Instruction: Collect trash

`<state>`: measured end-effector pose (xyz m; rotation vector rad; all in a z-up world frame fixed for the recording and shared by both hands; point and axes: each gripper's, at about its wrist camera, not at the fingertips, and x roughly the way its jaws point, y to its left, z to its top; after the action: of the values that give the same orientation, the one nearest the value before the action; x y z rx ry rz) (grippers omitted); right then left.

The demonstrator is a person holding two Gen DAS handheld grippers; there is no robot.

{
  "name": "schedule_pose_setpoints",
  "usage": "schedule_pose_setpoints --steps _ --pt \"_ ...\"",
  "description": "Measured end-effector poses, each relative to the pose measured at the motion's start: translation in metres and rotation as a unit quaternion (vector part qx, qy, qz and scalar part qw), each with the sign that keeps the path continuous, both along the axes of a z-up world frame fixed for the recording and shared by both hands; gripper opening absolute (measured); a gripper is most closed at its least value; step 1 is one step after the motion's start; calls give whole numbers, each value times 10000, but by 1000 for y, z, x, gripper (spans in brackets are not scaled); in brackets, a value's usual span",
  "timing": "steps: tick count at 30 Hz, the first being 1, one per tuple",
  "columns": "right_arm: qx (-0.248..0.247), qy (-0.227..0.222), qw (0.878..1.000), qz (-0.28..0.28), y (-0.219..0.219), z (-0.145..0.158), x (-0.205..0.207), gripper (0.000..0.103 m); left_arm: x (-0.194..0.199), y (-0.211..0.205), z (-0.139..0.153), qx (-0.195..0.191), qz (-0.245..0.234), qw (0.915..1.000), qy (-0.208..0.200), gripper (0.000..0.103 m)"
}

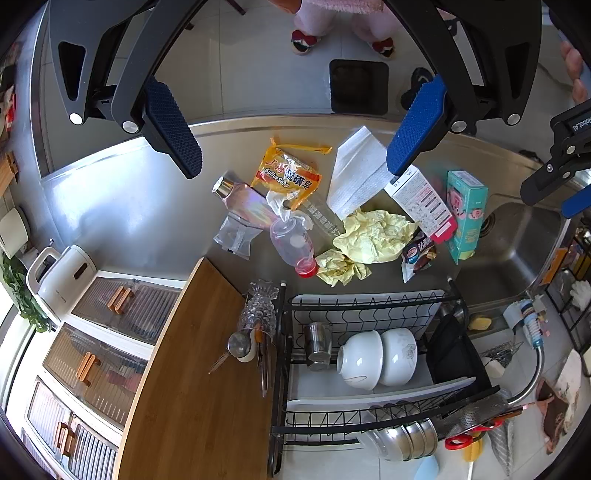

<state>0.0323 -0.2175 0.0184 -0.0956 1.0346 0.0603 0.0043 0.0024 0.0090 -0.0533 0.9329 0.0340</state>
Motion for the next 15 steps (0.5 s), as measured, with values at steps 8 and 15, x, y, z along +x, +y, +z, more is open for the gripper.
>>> schedule_pose_setpoints --steps 8,15 --pt "-6 -11 10000 5 -1 -1 -1 100 2 -1 -3 29 12 10000 22 95" --pt "-1 -10 10000 7 -2 -1 0 100 1 0 -5 18 16 10000 21 95"
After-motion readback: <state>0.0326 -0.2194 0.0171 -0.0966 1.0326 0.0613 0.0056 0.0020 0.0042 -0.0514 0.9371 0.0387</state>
